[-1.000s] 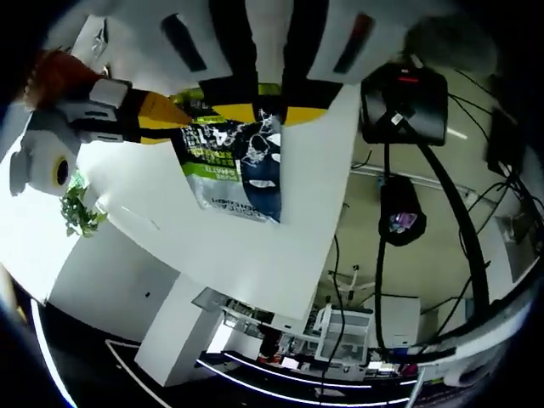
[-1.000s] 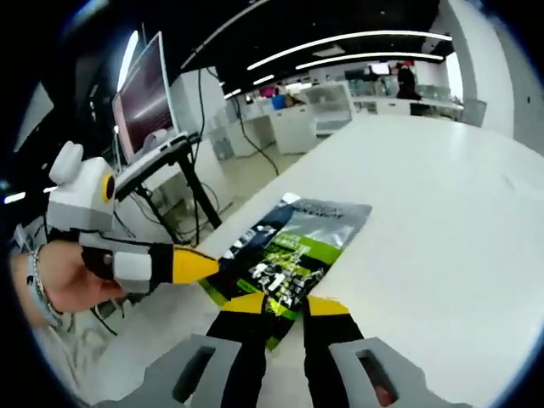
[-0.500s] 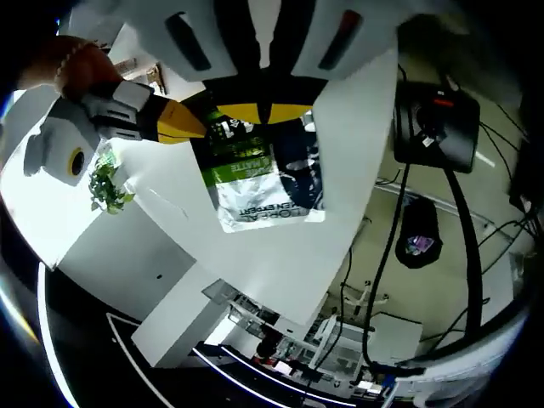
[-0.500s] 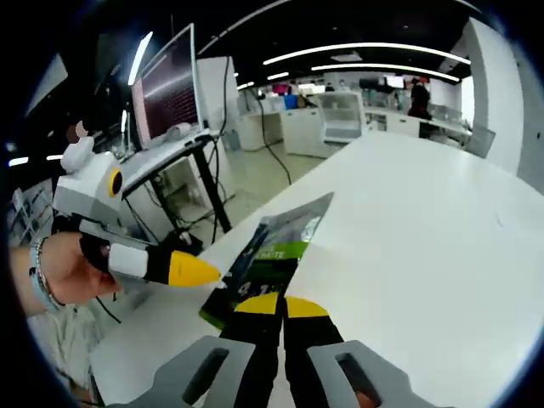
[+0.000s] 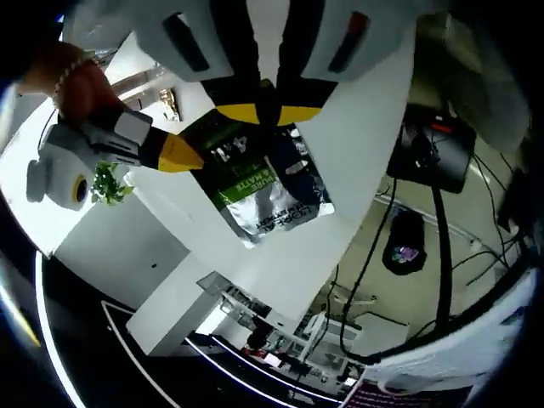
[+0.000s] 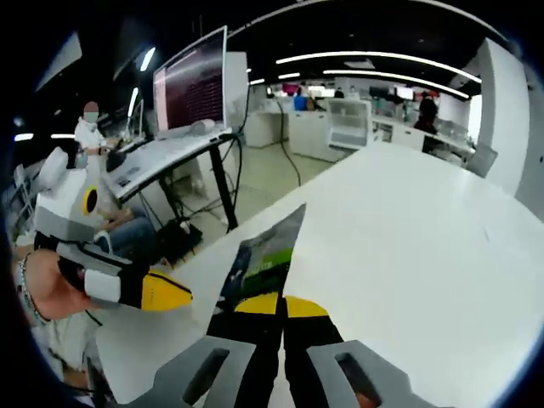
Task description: Arrange the skincare products in the storage area until every visible bottle or jar stands upright without overlapping.
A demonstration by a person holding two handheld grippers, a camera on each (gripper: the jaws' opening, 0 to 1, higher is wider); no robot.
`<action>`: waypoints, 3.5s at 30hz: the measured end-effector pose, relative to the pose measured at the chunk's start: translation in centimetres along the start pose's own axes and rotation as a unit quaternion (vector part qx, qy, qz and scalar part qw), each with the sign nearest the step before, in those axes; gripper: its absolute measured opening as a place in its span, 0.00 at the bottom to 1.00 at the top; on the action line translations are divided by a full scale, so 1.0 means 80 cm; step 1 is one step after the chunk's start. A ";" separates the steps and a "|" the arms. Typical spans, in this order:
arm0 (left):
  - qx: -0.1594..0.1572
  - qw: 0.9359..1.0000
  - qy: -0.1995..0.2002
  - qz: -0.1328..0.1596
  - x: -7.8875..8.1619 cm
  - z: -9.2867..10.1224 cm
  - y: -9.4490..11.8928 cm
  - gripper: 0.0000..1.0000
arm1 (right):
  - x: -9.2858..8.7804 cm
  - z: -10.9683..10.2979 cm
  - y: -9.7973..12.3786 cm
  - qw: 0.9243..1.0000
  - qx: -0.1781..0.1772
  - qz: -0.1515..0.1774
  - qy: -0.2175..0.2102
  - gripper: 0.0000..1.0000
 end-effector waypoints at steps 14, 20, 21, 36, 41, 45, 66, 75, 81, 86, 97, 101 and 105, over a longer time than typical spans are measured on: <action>0.009 1.000 0.003 -0.016 -0.016 -0.016 -0.009 0.15 | -0.074 0.002 -0.007 0.997 0.006 -0.080 -0.011 0.00; -0.040 0.999 0.001 -0.030 -0.027 0.003 -0.013 0.09 | -0.073 -0.009 -0.008 0.995 0.032 -0.077 0.049 0.00; -0.046 0.998 0.004 -0.031 -0.028 0.005 -0.013 0.09 | -0.074 -0.012 -0.008 0.995 0.036 -0.077 0.044 0.00; -0.084 0.996 -0.017 0.003 -0.029 0.014 0.029 0.00 | -0.055 -0.028 0.029 0.996 0.062 -0.046 -0.035 0.00; -0.141 0.986 -0.061 0.058 -0.010 0.045 0.070 0.00 | -0.020 -0.042 0.065 0.993 0.098 0.006 -0.060 0.00; -0.189 0.973 -0.102 0.084 0.000 0.075 0.107 0.00 | 0.008 -0.057 0.107 0.982 0.157 0.040 -0.098 0.00; -0.464 0.865 -0.133 0.140 -0.002 0.213 0.224 0.01 | 0.044 -0.124 0.312 0.900 0.394 0.167 -0.087 0.00; -0.481 0.871 -0.079 0.068 -0.015 0.239 0.214 0.00 | 0.011 -0.139 0.304 0.900 0.412 0.132 -0.056 0.00; -0.494 0.864 -0.084 0.053 -0.029 0.246 0.217 0.00 | 0.010 -0.132 0.299 0.902 0.407 0.137 -0.044 0.00; -0.491 0.859 -0.143 0.022 -0.058 0.257 0.215 0.00 | 0.026 -0.131 0.306 0.889 0.420 0.164 -0.081 0.10; -0.489 0.860 -0.124 0.083 -0.025 0.251 0.225 0.00 | 0.004 -0.128 0.299 0.901 0.410 0.121 -0.066 0.00; -0.486 0.865 -0.108 0.059 -0.030 0.244 0.220 0.00 | 0.004 -0.129 0.297 0.902 0.410 0.116 -0.072 0.00; -0.468 0.874 -0.103 0.075 -0.032 0.239 0.211 0.05 | 0.000 -0.125 0.294 0.909 0.397 0.112 -0.064 0.00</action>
Point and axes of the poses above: the point that each gripper's makers call its tool centre point, and the gripper's own axes: y roughly backward along the fingers, z roughly to its right, x roughly out of its top, the point moved 1 cm from there along y, roughly backward along the fingers, and after that the axes turned 4 degrees about x, right-handed, at the moved point
